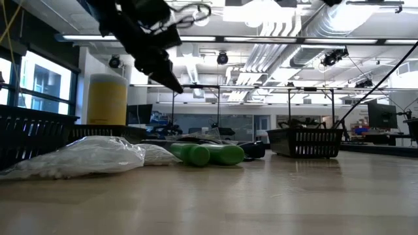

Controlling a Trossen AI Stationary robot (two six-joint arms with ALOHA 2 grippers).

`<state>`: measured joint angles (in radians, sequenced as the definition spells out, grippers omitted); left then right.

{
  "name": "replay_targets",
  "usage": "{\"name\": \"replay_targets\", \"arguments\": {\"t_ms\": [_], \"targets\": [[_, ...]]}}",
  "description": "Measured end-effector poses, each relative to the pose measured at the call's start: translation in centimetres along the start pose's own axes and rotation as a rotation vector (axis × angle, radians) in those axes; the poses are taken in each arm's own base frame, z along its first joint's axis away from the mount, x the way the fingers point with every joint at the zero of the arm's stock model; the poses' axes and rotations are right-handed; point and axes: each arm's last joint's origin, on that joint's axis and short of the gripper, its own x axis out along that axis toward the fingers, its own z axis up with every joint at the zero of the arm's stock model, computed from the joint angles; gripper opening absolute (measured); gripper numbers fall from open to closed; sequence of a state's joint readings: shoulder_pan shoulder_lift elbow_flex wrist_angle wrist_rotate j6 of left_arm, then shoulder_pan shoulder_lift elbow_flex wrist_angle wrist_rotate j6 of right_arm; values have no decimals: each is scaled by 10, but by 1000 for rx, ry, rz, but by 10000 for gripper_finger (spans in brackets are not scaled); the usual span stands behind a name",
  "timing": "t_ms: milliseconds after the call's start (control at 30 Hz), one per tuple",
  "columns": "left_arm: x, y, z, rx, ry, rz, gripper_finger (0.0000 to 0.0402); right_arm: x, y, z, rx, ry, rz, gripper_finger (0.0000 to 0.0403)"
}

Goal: Pick & Place Travel size toiletries
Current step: Put the black hairbrush into the top left black basket

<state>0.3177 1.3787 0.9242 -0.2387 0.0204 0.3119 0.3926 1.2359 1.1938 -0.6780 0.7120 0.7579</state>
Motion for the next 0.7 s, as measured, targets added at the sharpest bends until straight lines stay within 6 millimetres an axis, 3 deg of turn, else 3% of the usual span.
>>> {"name": "replay_targets", "arguments": {"t_ms": [167,500,700], "targets": [[3,2,-4,8,29,-30,0,-9,1,-4,-31,-38,-36,4],[3,-34,-10,313,237,70,0,-10,-2,-6,-37,-32,-63,4],[2,-48,-3,419,196,87,0,-10,-2,-6,-25,-37,-71,4]]}}
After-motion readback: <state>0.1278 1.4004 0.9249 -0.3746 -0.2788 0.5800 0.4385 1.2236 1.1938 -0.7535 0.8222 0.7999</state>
